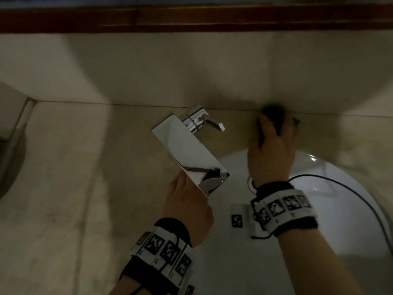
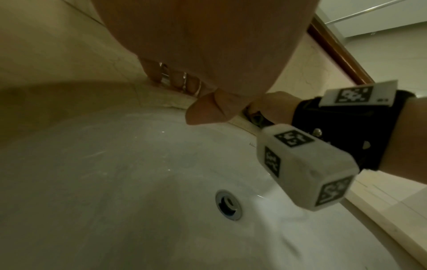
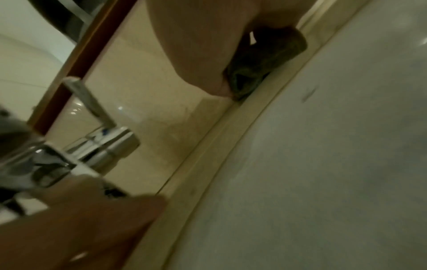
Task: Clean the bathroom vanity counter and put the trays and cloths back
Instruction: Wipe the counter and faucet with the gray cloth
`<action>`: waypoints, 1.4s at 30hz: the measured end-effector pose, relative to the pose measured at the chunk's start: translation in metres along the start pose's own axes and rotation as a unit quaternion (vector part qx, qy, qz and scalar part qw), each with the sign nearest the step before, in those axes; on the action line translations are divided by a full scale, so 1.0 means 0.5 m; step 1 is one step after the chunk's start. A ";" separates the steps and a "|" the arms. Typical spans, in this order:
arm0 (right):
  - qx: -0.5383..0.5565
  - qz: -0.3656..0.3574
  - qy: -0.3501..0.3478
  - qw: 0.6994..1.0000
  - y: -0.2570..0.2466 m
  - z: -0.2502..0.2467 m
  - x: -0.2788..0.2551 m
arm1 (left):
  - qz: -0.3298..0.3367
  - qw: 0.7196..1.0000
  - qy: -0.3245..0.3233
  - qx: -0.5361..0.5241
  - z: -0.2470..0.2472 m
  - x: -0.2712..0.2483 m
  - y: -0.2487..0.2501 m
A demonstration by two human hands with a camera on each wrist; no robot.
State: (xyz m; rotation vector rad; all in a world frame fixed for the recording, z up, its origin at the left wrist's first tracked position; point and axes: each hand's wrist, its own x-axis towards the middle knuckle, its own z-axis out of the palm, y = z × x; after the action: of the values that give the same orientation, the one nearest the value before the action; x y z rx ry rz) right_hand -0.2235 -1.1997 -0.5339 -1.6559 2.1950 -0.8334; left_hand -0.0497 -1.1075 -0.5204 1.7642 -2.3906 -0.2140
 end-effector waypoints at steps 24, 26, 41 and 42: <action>0.072 -0.019 -0.078 0.994 -0.042 0.009 -0.010 | 0.013 0.997 0.055 -0.047 -0.003 -0.003 -0.012; 0.062 -0.007 -0.061 0.996 -0.004 -0.014 0.000 | 0.003 0.998 0.039 -0.052 -0.008 -0.003 -0.010; 0.050 -0.053 -0.051 0.996 -0.060 0.044 -0.010 | 0.014 1.000 0.023 -0.016 -0.006 -0.003 -0.013; 0.051 -0.046 -0.063 0.996 -0.045 0.033 -0.005 | 0.011 1.000 0.013 -0.017 -0.006 -0.003 -0.013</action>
State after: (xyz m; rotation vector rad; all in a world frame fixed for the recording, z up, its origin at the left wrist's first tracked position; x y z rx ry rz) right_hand -0.1963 -1.2061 -0.5342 -1.7223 1.9727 -0.8254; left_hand -0.0423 -1.1079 -0.5190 1.7158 -2.3726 -0.2269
